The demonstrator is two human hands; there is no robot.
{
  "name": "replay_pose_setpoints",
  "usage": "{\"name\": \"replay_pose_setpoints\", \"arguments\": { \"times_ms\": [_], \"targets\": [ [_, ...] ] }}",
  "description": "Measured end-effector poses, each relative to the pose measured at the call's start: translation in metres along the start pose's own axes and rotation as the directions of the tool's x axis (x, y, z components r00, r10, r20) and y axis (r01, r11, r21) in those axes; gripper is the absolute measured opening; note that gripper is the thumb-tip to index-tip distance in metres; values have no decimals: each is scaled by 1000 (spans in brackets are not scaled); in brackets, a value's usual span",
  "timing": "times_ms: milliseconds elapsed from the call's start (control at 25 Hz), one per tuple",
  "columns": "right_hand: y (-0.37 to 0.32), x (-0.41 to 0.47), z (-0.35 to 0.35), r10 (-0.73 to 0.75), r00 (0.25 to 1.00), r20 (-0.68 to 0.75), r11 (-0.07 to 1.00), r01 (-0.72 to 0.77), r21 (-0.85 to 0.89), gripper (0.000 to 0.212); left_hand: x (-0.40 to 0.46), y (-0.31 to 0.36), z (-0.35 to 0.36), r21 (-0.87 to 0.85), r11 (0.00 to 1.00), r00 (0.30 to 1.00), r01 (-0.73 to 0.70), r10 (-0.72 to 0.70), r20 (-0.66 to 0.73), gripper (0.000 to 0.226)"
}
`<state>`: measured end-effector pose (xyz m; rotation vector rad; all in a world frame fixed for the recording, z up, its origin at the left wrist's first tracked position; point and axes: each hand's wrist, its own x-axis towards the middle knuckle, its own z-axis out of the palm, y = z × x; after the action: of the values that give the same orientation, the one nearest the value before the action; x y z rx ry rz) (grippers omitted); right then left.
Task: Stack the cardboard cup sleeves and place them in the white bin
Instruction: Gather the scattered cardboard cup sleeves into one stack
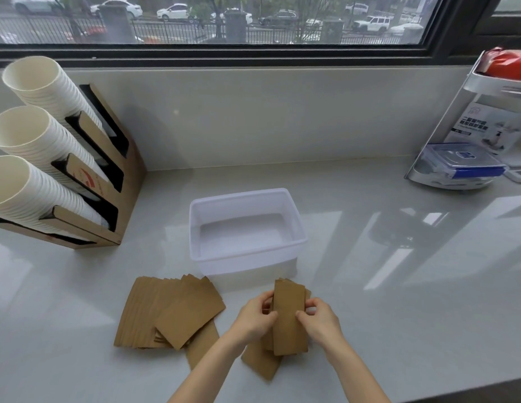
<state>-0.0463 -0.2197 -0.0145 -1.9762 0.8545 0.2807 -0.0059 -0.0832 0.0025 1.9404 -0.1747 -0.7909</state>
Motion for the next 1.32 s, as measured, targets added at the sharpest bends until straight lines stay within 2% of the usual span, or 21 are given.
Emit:
{"name": "replay_pose_setpoints", "arguments": {
  "times_ms": [240, 400, 480, 520, 560, 600, 680, 760, 840, 960, 1120, 1320],
  "targets": [
    [-4, -3, 0, -29, 999, -21, 995, 31, 95, 33, 0, -4, -1, -101, 995, 1000, -8, 6, -13, 45],
    [-8, -2, -4, -18, 999, 27, 938, 7, 346, 48, -1, -6, -7, -172, 985, 1000, -20, 21, 4, 39],
    [-8, -1, -6, -20, 995, 98, 887, -28, 462, 43, -1, -9, -9, -158, 987, 1000, 0, -3, -22, 35],
    [-8, -2, -7, -29, 994, 110, 876, -28, 481, 39, -2, -11, -10, -74, 997, 998, 15, -20, -56, 35],
    [-7, -2, -9, -35, 994, 105, 872, -21, 489, 34, -3, -14, -10, 81, 996, 996, 31, -24, -89, 35],
    [-6, -2, -11, -37, 995, 93, 866, -14, 499, 31, -4, -17, -9, 264, 964, 994, 44, -16, -105, 37],
    [-5, -2, -15, -28, 998, 63, 849, -10, 528, 27, -8, -24, -4, 564, 825, 996, 43, 8, -88, 48],
    [-3, -1, -20, -4, 999, 38, 829, -18, 559, 25, -10, -28, 3, 698, 716, 997, 35, 27, -78, 59],
    [-1, -1, -24, 10, 1000, 29, 813, -25, 581, 22, -9, -30, 7, 732, 680, 994, 40, 47, -98, 61],
    [-1, -1, -25, 13, 1000, 24, 803, -25, 595, 20, -5, -28, 9, 738, 672, 993, 61, 34, -112, 55],
    [-2, -3, -25, 2, 1000, 20, 798, -14, 602, 22, -5, -27, 7, 660, 745, 993, 96, -29, -112, 43],
    [-4, -5, -26, -12, 994, 109, 777, -59, 627, 33, -5, -28, -8, 265, 957, 991, 119, -98, -90, 17]
  ]
}}
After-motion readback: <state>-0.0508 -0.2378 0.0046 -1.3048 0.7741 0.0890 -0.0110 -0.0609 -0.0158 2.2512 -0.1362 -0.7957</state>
